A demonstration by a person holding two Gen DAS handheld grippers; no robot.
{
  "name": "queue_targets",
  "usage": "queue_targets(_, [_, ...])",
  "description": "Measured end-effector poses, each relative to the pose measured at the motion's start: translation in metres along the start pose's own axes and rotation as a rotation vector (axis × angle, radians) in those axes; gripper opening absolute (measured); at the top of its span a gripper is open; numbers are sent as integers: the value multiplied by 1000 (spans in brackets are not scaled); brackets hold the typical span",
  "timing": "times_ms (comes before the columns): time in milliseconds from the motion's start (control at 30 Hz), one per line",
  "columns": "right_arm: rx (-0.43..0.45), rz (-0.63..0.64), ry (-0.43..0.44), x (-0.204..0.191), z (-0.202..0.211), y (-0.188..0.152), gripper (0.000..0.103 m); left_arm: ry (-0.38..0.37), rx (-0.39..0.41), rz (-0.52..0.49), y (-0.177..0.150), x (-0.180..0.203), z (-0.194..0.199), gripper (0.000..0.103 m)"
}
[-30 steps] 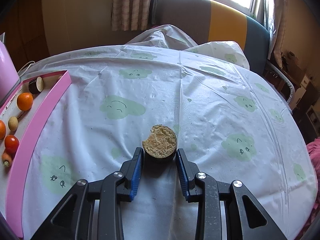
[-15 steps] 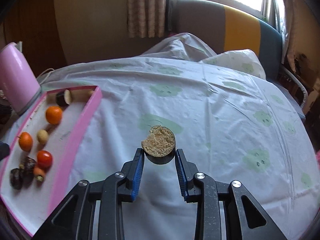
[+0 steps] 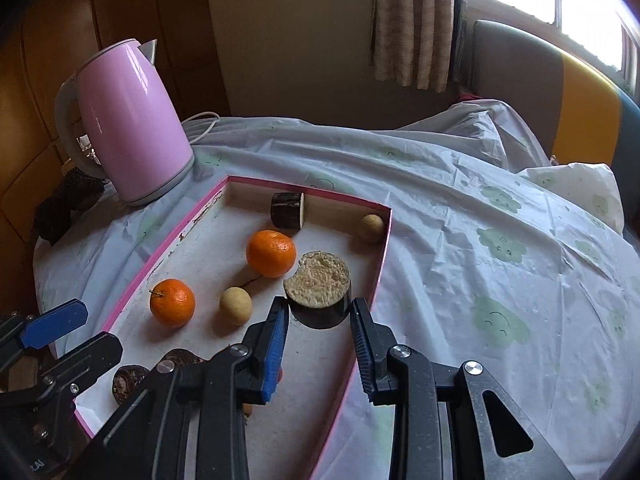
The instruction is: Organize fruits
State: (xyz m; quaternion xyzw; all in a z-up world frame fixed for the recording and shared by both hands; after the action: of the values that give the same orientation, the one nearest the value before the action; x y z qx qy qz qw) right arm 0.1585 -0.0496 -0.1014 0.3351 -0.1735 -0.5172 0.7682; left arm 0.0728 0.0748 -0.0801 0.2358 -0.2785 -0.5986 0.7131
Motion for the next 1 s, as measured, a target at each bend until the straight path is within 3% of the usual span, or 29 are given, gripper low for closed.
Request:
queue_targets(100, [-15, -2, 9, -4, -5, 0, 33, 4, -2, 6, -1, -2, 0, 54])
queue_targets(333, [1, -15, 17, -11, 3, -7, 45, 36, 20, 3, 1, -8, 4, 54])
queue_targets(533, [73, -46, -32, -14, 32, -17, 63, 72, 50, -3, 3, -11, 10, 54])
queue_targets(800, [119, -64, -114, -13, 57, -38, 67, 87, 73, -17, 0, -9, 21, 60])
queue_targets(1000, [132, -67, -127, -12, 66, -49, 70, 104, 101, -10, 2, -8, 31, 66])
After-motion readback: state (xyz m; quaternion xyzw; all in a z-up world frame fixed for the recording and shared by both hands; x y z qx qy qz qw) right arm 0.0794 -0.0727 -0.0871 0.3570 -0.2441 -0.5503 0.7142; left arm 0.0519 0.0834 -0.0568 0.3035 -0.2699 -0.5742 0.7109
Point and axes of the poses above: each gripper's, at about its wrist camera, not at the fingertips, and z roughly against the way its jaws point, x to its right, y to its top, the point moved 8 cm from there along -z, roughly the way its jaws point
